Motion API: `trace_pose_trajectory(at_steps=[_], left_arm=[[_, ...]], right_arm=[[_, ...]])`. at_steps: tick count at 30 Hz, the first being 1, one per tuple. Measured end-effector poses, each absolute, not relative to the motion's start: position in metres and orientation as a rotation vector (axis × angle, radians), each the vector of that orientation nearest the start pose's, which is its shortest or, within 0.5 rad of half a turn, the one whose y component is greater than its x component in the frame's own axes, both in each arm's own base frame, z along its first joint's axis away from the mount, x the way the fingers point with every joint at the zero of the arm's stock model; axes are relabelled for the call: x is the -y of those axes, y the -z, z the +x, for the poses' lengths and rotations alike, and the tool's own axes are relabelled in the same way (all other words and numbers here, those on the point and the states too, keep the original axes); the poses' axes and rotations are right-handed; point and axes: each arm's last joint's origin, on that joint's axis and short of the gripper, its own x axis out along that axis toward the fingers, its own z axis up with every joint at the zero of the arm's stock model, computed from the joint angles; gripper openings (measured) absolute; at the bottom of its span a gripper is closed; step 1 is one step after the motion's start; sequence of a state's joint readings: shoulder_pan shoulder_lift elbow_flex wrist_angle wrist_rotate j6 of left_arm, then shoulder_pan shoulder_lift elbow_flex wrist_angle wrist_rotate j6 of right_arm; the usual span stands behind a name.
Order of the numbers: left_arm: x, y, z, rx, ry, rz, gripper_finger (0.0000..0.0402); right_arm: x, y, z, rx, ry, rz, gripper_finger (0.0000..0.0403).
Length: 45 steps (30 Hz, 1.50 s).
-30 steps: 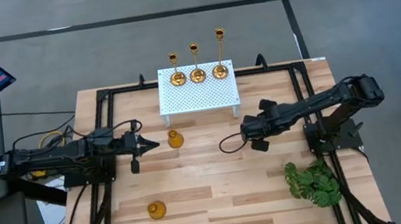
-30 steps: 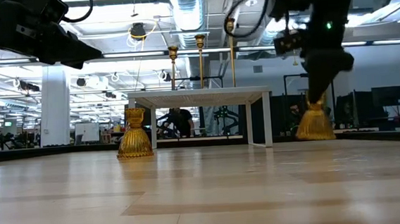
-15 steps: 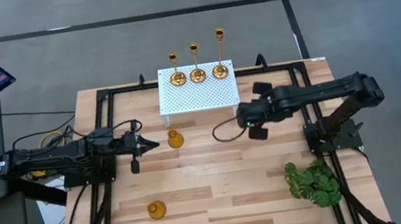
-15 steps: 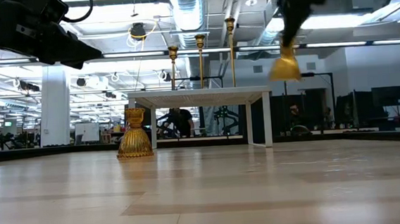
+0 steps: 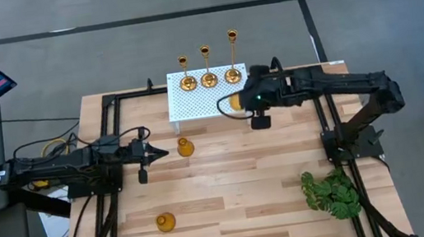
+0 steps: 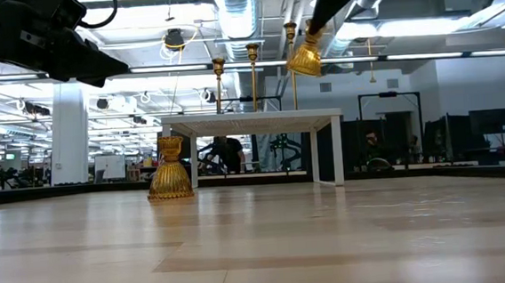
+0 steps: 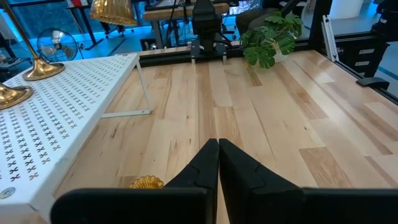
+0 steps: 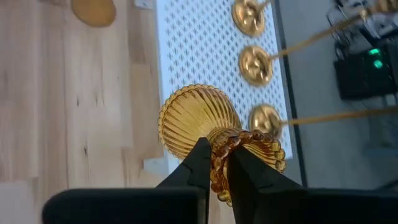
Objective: Pick & Place candle stick holders
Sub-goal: Put the top right orange candle holder on the shelf
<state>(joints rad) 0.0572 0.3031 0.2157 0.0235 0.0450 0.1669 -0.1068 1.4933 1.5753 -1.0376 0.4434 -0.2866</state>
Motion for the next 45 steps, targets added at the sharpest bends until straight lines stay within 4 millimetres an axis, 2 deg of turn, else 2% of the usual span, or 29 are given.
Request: trace_pose_trajectory(at_steps=[13, 20, 22, 31, 38, 45], left_arm=[[-0.005, -0.215, 0.114, -0.064, -0.007, 0.164, 0.0012], [-0.005, -0.214, 0.114, -0.071, -0.005, 0.163, 0.0012], [-0.005, -0.212, 0.116, -0.087, -0.006, 0.148, 0.0012], [-0.006, -0.205, 0.124, -0.157, -0.002, 0.132, 0.0012], [-0.006, -0.199, 0.130, -0.213, 0.000, 0.119, 0.0012], [-0.007, -0.199, 0.133, -0.212, -0.001, 0.107, 0.0012]], right_arm=[[0.069, -0.371, 0.291, -0.988, 0.338, -0.380, 0.0019], [0.079, -0.346, 0.320, -1.034, 0.338, -0.391, 0.0019], [0.082, -0.333, 0.324, -1.136, 0.355, -0.440, 0.0019], [0.094, -0.327, 0.345, -1.204, 0.328, -0.420, 0.0019], [0.102, -0.324, 0.354, -1.235, 0.323, -0.408, 0.0019], [0.107, -0.324, 0.351, -1.251, 0.336, -0.398, 0.0019]])
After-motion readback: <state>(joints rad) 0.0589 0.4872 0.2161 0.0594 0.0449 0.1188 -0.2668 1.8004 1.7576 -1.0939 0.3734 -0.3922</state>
